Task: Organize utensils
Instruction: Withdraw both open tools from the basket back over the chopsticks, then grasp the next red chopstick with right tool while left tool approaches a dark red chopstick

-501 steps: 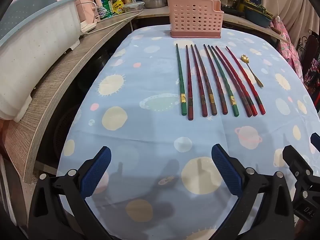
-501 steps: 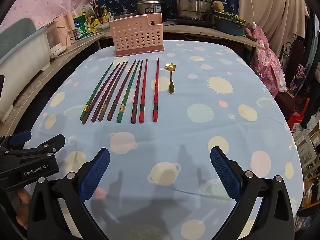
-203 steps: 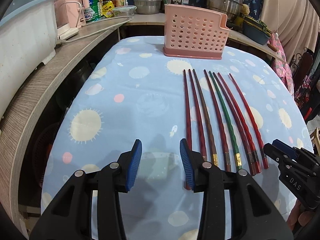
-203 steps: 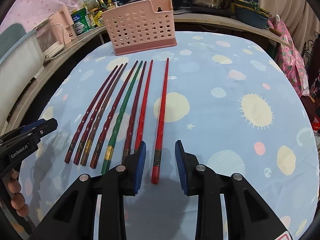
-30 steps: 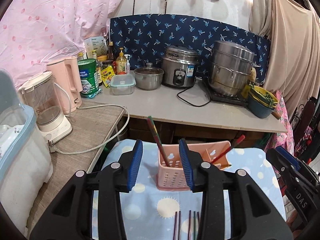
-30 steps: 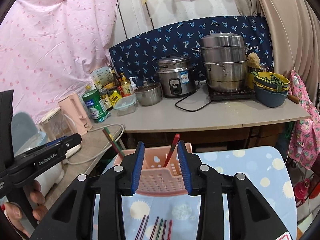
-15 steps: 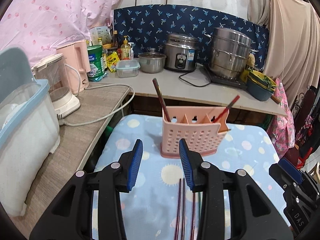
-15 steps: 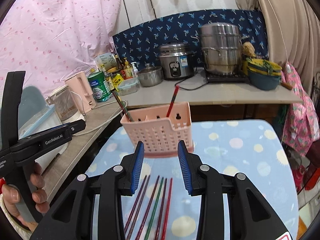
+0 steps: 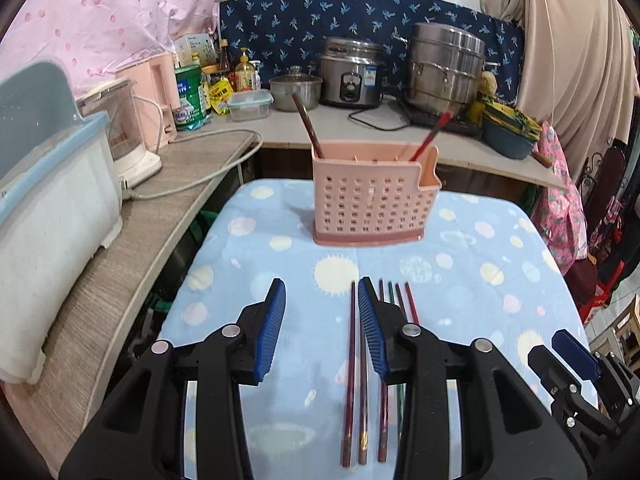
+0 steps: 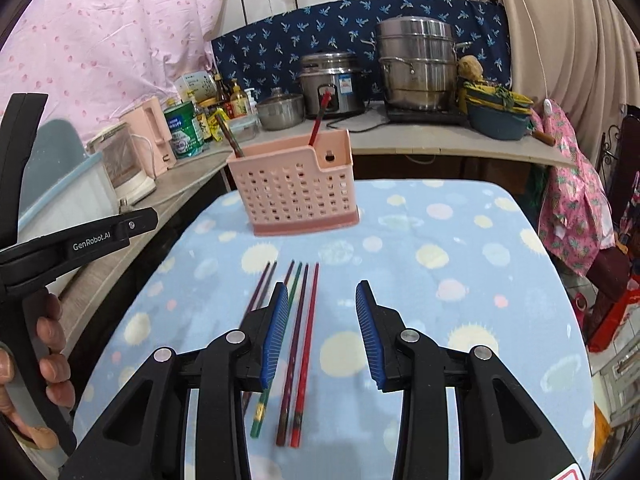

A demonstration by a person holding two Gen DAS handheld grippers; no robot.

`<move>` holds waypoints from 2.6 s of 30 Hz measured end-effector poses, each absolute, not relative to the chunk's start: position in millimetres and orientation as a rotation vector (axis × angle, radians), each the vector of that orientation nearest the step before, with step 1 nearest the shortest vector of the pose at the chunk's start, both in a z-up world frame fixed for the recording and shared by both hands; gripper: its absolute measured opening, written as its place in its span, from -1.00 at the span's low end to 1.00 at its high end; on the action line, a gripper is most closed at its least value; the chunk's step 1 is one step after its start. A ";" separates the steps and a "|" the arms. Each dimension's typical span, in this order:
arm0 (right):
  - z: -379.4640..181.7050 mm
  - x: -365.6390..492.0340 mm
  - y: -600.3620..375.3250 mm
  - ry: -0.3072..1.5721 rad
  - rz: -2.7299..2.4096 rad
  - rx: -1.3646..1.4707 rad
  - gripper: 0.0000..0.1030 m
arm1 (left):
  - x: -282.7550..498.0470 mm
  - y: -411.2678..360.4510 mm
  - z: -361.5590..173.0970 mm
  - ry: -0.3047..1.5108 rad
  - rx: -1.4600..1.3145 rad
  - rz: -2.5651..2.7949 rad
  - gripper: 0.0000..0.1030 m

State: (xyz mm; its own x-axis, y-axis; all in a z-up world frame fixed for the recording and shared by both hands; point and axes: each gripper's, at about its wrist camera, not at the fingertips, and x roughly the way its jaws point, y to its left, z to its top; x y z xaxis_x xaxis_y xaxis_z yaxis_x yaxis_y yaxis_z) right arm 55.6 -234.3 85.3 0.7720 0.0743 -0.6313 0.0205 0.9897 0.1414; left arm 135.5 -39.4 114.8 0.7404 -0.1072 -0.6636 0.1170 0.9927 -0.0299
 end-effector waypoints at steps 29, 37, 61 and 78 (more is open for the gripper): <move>-19.3 28.0 -203.0 0.897 0.049 0.138 -0.46 | 80.0 -22.1 12.5 0.886 0.065 -0.123 0.08; -25.2 32.5 -200.4 0.910 0.067 0.147 -0.56 | 79.3 -24.4 8.6 0.898 0.067 -0.131 0.10; -32.4 30.7 -209.2 0.912 0.051 0.171 -0.86 | 80.4 -36.3 -17.4 0.957 0.066 -0.158 0.29; -33.3 30.6 -209.0 0.912 0.054 0.166 -0.86 | 85.0 -39.4 -33.9 0.994 0.076 -0.158 0.10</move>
State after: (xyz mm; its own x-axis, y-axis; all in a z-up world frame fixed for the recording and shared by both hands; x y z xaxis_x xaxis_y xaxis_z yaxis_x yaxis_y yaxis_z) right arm 30.6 -209.0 -33.3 0.6118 0.1168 -0.7824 0.0239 0.9859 0.1658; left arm 85.0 -39.4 -33.9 0.5348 -0.0977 -0.8393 0.1667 0.9860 -0.0085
